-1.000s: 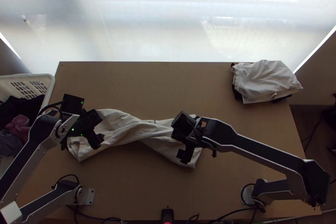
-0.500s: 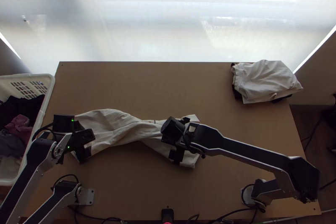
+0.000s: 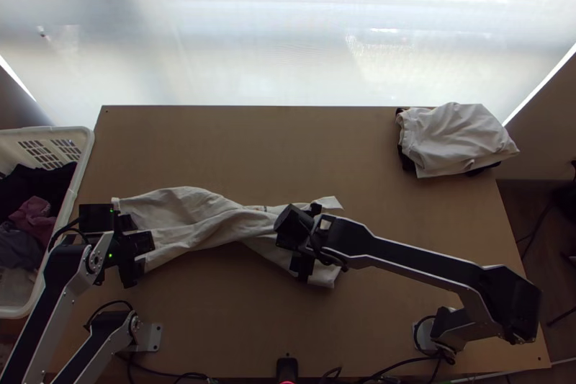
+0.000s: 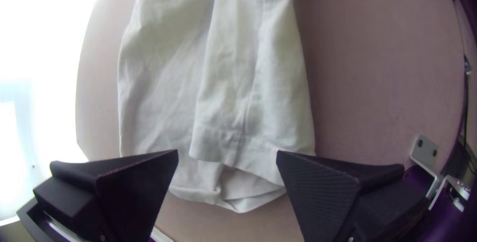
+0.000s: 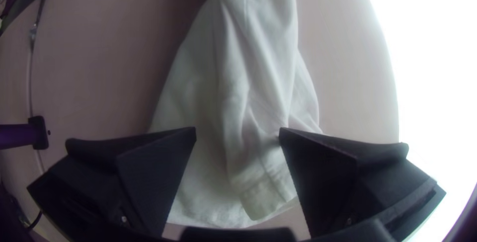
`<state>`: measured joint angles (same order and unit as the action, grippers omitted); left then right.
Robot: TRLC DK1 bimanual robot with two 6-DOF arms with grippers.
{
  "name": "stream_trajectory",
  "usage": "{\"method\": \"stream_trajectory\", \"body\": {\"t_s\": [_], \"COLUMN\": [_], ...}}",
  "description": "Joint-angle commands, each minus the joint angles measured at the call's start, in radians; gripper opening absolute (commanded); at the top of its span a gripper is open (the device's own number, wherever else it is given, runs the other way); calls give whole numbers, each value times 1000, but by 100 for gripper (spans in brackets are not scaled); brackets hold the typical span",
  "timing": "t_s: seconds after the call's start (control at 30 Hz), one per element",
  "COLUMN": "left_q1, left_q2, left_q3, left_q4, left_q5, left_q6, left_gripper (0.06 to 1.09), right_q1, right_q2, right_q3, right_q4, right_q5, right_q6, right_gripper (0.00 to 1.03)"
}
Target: Fold the t-shirt
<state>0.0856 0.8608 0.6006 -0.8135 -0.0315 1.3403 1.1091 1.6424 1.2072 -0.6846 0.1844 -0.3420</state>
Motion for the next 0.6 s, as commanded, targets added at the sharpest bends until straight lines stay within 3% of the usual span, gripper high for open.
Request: {"method": "stream_trajectory", "body": {"t_s": [0.0,0.4,0.57], "left_q1": [49,34,52], "left_q2": [-2,86,84], "left_q3": [-25,-2,7], "left_q4": [-12,25,-38], "left_q5": [36,64,99], "left_q6": [123,129,115], "left_gripper": [102,94,54], "right_q1": [-8,-25,-26], "right_q2": [17,40,53], "right_q3": [-55,-61,-63], "right_q4": [45,69,91], "right_q5": [10,35,44], "right_q6": [-11,-9,-5], "right_gripper": [78,78,78]}}
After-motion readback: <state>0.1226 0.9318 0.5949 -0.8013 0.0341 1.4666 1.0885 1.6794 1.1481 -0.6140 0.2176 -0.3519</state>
